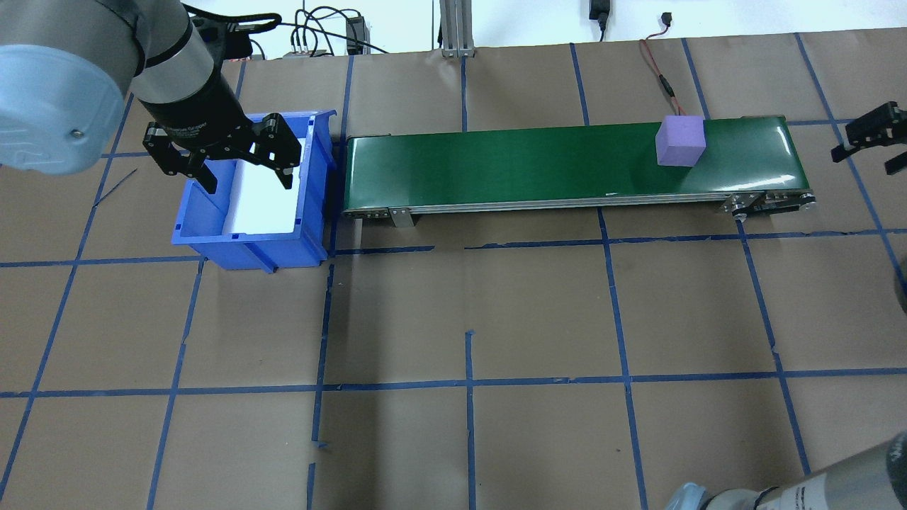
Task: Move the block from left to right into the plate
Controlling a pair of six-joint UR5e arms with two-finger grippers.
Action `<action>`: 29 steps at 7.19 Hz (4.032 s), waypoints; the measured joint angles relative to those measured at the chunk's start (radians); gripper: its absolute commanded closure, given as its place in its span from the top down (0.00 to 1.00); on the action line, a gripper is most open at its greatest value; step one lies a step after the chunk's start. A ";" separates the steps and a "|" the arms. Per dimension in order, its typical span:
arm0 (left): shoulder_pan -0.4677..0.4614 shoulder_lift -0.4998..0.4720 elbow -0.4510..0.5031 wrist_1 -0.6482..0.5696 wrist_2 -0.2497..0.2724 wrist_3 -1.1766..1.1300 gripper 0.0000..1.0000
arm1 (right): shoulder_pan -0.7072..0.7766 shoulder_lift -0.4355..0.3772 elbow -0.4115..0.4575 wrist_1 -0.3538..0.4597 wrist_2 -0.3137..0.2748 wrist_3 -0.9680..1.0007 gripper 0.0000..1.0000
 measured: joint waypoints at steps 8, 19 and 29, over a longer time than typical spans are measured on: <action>0.000 0.000 0.000 0.000 0.000 -0.001 1.00 | 0.129 0.145 -0.033 -0.237 0.082 0.264 0.67; 0.000 -0.001 0.000 0.000 -0.002 0.000 1.00 | -0.226 -0.081 0.162 -0.161 -0.295 -0.374 0.24; -0.001 -0.003 0.002 0.000 -0.003 0.001 1.00 | -0.323 -0.095 0.140 -0.103 -0.340 -0.352 1.00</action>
